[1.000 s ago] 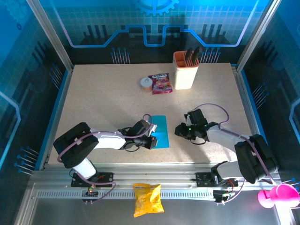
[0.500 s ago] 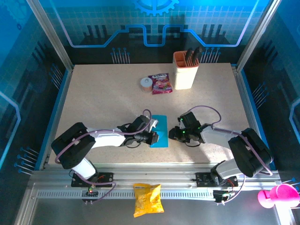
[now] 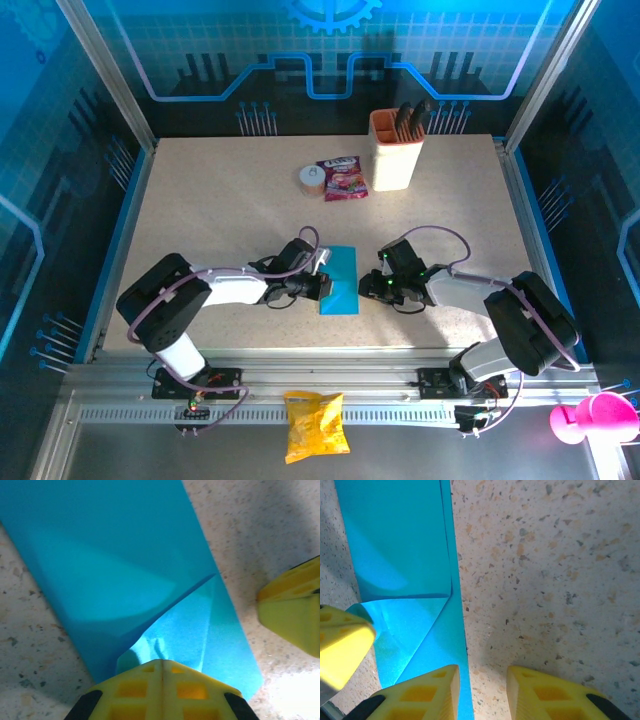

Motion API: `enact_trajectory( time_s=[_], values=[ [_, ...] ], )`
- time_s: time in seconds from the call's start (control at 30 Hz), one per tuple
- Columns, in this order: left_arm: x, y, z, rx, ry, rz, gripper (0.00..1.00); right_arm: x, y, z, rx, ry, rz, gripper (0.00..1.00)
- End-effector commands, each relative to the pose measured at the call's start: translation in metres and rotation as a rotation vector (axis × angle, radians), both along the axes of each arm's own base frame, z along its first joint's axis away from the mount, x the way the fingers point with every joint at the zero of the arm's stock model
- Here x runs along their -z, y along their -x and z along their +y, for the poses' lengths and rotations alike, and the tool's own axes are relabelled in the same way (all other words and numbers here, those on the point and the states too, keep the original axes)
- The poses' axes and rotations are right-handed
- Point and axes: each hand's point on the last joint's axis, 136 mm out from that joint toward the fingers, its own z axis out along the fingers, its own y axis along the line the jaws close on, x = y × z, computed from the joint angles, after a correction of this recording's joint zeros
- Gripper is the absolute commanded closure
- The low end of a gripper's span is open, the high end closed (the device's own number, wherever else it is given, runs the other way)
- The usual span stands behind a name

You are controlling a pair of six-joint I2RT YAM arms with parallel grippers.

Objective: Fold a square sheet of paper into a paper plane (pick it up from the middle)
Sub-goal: Turn over the paper at the center of the table.

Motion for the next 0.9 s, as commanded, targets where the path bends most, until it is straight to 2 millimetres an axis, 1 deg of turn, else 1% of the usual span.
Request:
enact_trajectory(
  time_s=[0.0,0.13,0.23,0.37,0.47,0.67,0.8,0.87],
  values=[
    [0.009,0.000,0.000,0.028,0.002,0.009,1.00,0.002,0.001,0.018,-0.036,-0.038,-0.007,0.68],
    [0.020,0.001,0.005,0.017,0.004,0.029,1.00,0.004,0.002,0.029,-0.056,-0.063,-0.003,0.68],
    [0.026,0.002,0.008,0.010,0.006,0.038,1.00,0.005,0.003,0.042,-0.078,-0.084,-0.003,0.68],
    [0.029,0.003,0.009,0.006,0.009,0.045,1.00,0.004,0.001,0.061,-0.102,-0.100,-0.013,0.68],
    [0.029,0.005,0.010,0.006,0.010,0.046,1.00,0.002,-0.002,0.070,-0.110,-0.108,-0.019,0.68],
    [0.030,0.007,0.015,-0.001,0.010,0.046,1.00,-0.012,-0.003,0.084,-0.132,-0.117,-0.045,0.68],
    [0.029,0.008,0.017,-0.005,0.014,0.045,1.00,-0.020,0.001,0.092,-0.151,-0.112,-0.059,0.67],
    [0.031,0.009,0.018,-0.008,0.013,0.048,1.00,-0.021,0.003,0.094,-0.159,-0.104,-0.061,0.67]
  ],
)
